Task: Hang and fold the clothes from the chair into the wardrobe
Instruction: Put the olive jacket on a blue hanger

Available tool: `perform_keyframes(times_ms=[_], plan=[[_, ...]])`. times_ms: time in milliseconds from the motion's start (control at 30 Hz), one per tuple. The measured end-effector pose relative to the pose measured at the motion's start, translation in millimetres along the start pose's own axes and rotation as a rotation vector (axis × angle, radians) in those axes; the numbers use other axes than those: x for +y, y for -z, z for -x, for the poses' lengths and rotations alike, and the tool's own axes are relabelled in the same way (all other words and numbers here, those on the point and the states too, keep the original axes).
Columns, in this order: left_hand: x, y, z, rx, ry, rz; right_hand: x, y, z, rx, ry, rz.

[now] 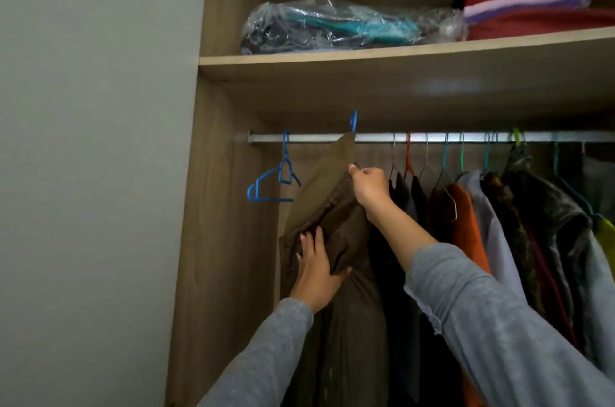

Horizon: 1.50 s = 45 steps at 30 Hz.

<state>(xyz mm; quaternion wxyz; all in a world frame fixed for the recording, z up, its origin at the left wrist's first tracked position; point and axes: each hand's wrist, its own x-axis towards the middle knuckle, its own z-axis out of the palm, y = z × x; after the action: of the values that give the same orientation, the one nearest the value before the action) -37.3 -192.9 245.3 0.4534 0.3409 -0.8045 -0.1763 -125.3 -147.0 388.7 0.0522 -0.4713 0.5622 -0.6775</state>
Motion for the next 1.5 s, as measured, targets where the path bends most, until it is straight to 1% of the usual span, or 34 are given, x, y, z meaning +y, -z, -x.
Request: perform_keyframes(times_ms=[133, 267, 467, 600, 667, 767, 867, 967, 1033, 1100, 1167, 1233, 1267, 1333, 1367, 1433, 1500], plan=[[0, 9, -42, -0.009, -0.033, -0.059, -2, -2, -42, 0.016, -0.002, 0.027], [-7, 3, -68, -0.06, -0.035, -0.098, 11, -9, -66, -0.01, -0.062, 0.023], [-28, -12, -87, -0.073, -0.054, -0.083, 28, -25, -74, -0.027, -0.094, -0.018], [-43, -27, -86, -0.15, -0.041, -0.032, 43, -29, -75, -0.031, -0.123, 0.048], [-54, -37, -83, -0.201, -0.029, 0.01, 50, -30, -75, -0.056, -0.079, 0.146], [-67, -46, -78, -0.254, -0.07, 0.039, 53, -28, -70, -0.066, -0.008, 0.285], [-76, -44, -67, -0.341, -0.09, 0.062, 57, -28, -65, -0.006, 0.061, 0.453], [-81, -33, -52, -0.415, -0.076, 0.167, 57, -32, -58, 0.067, 0.18, 0.642], [-83, -20, -44, -0.465, -0.014, 0.249, 53, -36, -52, 0.068, 0.285, 0.782], [-84, -5, -37, -0.527, 0.084, 0.3, 48, -40, -45, 0.054, 0.38, 0.953], [-88, 11, -32, -0.552, 0.154, 0.291, 42, -45, -39, 0.036, 0.467, 1.017], [-95, 29, -32, -0.49, 0.211, 0.335, 35, -53, -36, -0.003, 0.558, 0.94], [-99, 38, -35, -0.427, 0.254, 0.399, 30, -55, -34, -0.029, 0.599, 0.876], [-110, 58, -48, -0.263, 0.36, 0.605, 19, -65, -34, -0.099, 0.628, 0.752], [-113, 68, -58, -0.181, 0.405, 0.732, 11, -71, -35, -0.146, 0.607, 0.69], [-110, 90, -75, -0.052, 0.476, 0.974, -4, -88, -38, -0.257, 0.498, 0.544], [-98, 108, -89, 0.008, 0.54, 1.136, -14, -112, -46, -0.312, 0.355, 0.385]])
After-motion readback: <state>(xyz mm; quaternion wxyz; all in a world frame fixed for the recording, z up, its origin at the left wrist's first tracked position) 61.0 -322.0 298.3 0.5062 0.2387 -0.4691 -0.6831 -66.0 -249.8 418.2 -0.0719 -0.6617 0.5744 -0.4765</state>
